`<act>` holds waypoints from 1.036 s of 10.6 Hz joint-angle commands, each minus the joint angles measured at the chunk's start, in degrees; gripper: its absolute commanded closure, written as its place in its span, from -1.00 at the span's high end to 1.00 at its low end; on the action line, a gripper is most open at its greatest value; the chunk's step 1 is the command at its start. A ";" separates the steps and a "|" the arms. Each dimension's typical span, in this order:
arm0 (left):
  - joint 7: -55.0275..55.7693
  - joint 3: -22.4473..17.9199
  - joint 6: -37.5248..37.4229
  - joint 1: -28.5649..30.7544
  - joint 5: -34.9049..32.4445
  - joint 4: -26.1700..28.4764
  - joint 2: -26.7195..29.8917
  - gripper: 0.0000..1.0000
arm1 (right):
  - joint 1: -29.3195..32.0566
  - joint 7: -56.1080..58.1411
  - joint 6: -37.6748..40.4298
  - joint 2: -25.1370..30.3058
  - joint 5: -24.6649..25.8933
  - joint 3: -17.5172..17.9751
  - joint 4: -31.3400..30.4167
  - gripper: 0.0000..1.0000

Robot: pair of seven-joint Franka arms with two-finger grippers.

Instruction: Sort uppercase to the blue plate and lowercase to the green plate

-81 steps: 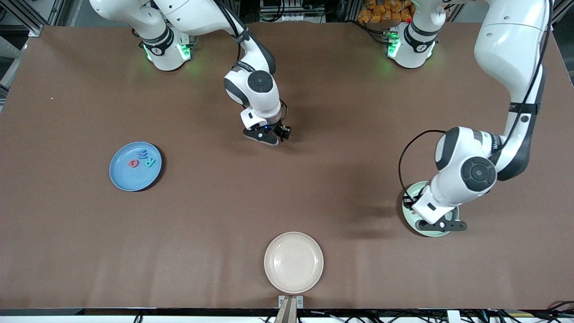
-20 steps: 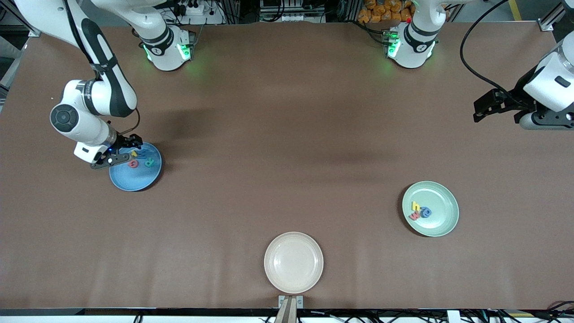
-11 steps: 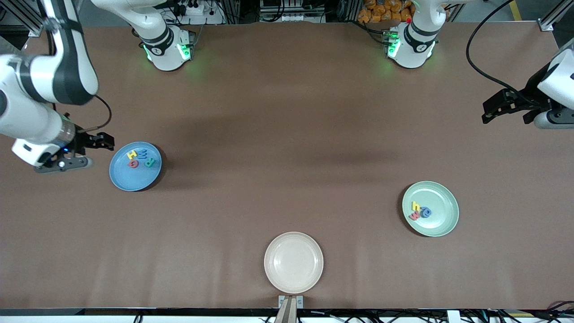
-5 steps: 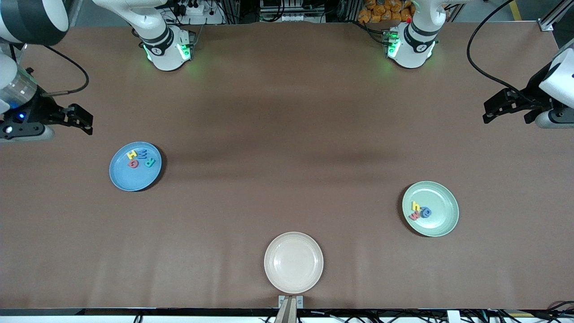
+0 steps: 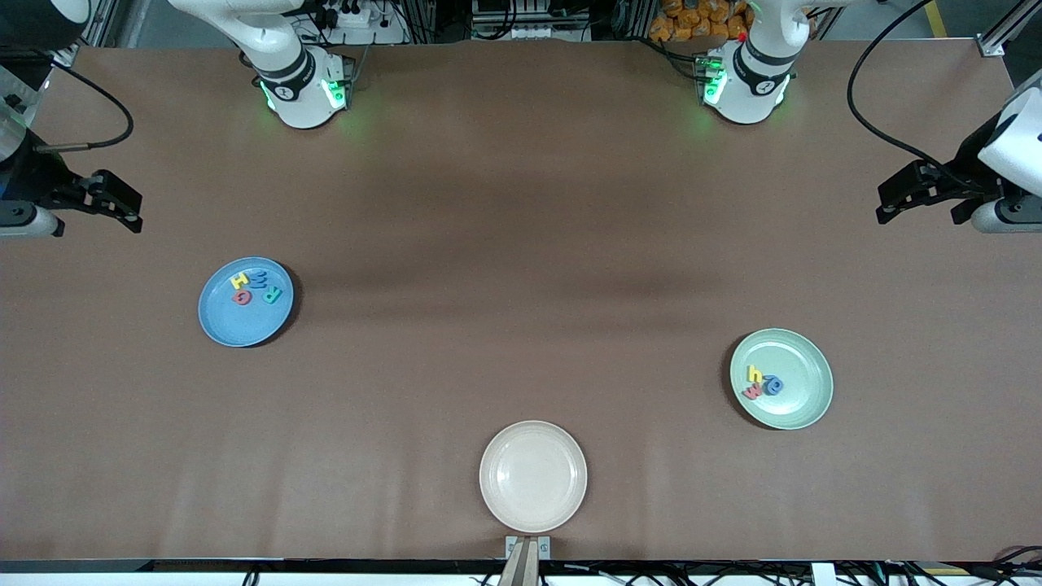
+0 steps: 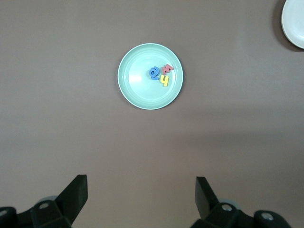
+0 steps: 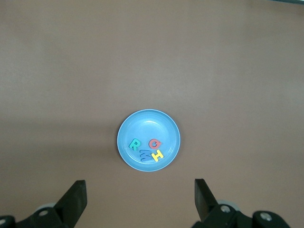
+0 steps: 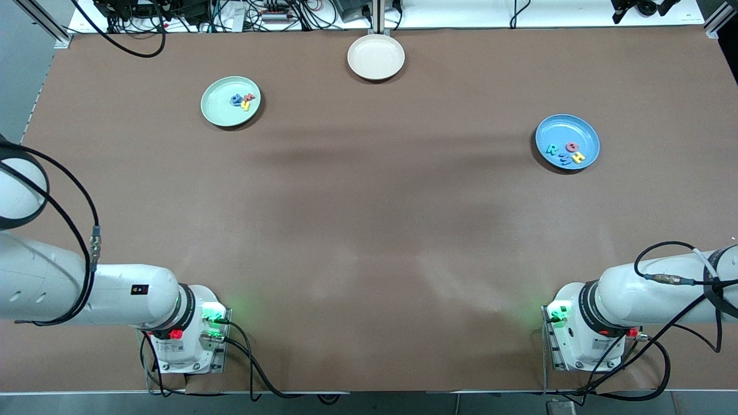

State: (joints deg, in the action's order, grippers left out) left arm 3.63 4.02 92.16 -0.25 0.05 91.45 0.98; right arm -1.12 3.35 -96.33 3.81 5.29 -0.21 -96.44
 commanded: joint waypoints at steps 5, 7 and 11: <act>-0.91 0.37 -0.32 -0.18 -3.71 -0.31 0.60 1.00 | 0.68 -1.94 2.90 -0.91 -0.19 0.83 4.15 1.00; -1.00 0.72 -0.32 -0.28 -4.97 -0.75 0.25 1.00 | 0.77 -1.94 2.02 -1.26 -0.19 0.83 4.06 1.00; -1.09 0.72 -0.32 0.16 -4.00 -0.84 0.34 1.00 | 0.86 -1.94 1.49 -1.26 -0.19 0.83 3.62 1.00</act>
State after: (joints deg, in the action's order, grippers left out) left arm 3.63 4.47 92.16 -0.45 -3.49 91.22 0.98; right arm -1.13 2.25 -94.94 2.87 5.29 -0.01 -93.52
